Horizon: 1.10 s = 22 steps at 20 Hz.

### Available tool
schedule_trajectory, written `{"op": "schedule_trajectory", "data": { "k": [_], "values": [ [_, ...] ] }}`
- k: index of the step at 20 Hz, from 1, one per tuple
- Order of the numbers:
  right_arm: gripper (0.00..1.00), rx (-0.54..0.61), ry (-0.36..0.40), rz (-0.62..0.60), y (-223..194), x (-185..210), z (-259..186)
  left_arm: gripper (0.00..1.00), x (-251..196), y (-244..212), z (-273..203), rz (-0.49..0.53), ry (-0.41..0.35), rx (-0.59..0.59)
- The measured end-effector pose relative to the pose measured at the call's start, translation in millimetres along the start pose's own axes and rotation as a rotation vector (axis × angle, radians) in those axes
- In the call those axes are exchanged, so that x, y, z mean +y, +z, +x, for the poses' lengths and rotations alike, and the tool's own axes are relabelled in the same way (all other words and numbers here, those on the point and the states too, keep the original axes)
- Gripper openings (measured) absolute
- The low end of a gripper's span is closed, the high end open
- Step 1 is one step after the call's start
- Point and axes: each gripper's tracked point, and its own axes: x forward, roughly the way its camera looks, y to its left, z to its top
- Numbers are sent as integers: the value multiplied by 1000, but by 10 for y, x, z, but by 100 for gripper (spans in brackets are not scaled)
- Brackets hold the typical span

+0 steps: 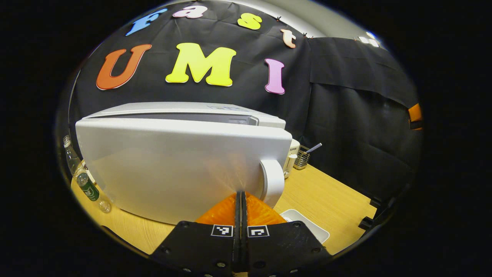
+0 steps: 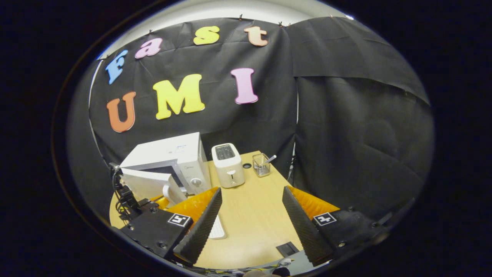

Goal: Open the microwave oven with the left hand, put the food in, and close the microwave oven.

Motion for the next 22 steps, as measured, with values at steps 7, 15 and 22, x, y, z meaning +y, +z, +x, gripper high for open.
{"op": "schedule_trajectory", "data": {
  "k": [7,15,22],
  "values": [
    [100,4,-32,20,26,-253,43,0,90,162,377,-11,45,0],
    [100,-4,-41,41,53,-417,86,0,139,212,545,-64,53,3],
    [100,5,-36,50,-24,-441,23,0,231,138,591,-80,107,37]
  ]
}}
